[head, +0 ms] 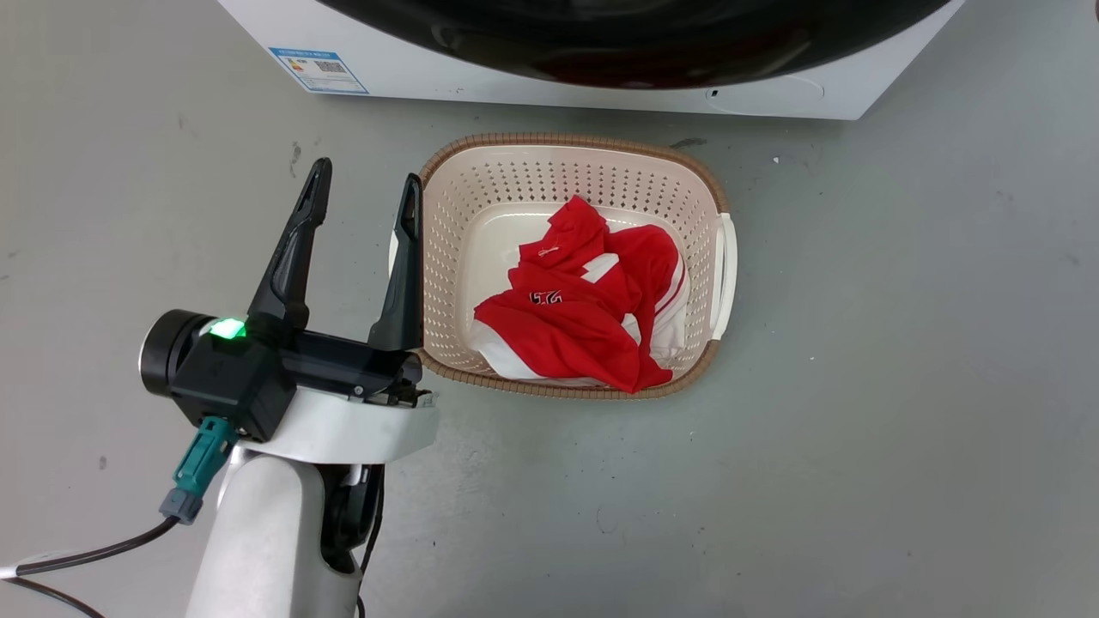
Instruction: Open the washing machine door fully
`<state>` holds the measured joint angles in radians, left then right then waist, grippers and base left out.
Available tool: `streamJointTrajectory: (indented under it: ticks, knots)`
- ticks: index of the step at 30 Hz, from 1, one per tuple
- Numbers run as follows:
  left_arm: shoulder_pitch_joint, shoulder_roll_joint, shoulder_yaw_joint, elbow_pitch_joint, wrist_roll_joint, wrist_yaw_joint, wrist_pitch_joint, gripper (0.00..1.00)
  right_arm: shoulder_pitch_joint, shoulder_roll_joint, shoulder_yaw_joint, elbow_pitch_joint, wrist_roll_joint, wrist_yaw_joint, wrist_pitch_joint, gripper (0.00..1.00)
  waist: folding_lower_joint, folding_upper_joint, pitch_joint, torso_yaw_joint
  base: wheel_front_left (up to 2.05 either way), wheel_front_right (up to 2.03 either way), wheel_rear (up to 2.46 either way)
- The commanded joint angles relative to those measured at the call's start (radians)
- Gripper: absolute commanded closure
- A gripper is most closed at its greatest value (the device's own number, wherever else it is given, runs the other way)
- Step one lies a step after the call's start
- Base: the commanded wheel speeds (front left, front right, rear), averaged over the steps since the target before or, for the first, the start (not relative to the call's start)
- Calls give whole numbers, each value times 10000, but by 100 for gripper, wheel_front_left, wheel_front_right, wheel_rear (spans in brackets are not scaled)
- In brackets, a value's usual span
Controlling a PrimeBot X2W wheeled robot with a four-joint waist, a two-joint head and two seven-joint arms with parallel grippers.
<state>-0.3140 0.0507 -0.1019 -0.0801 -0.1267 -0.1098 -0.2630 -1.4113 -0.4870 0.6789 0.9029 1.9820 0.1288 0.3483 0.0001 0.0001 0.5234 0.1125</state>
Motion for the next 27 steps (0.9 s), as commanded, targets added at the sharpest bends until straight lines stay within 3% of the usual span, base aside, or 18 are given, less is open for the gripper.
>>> streamJointTrajectory:
  ticks: [1, 10, 27]
  knots:
    - [-152, -8, -22, 18, -34, 59, -26, 0, 101, 277, 110, -335, 135, 35, 253, 100, -1, -1, -14, -6, 0, 0, 0]
    - [-13, -8, -68, 244, -58, 108, -26, 0, 1053, -232, 501, -1168, 896, 32, 1324, 100, -1, -1, -534, -132, 0, 0, 0]
    - [799, -7, -176, 891, -83, 206, -26, 0, 3294, -7, 1626, -3034, 1608, 32, 1805, 100, -1, -1, -2101, -444, 0, 0, 0]
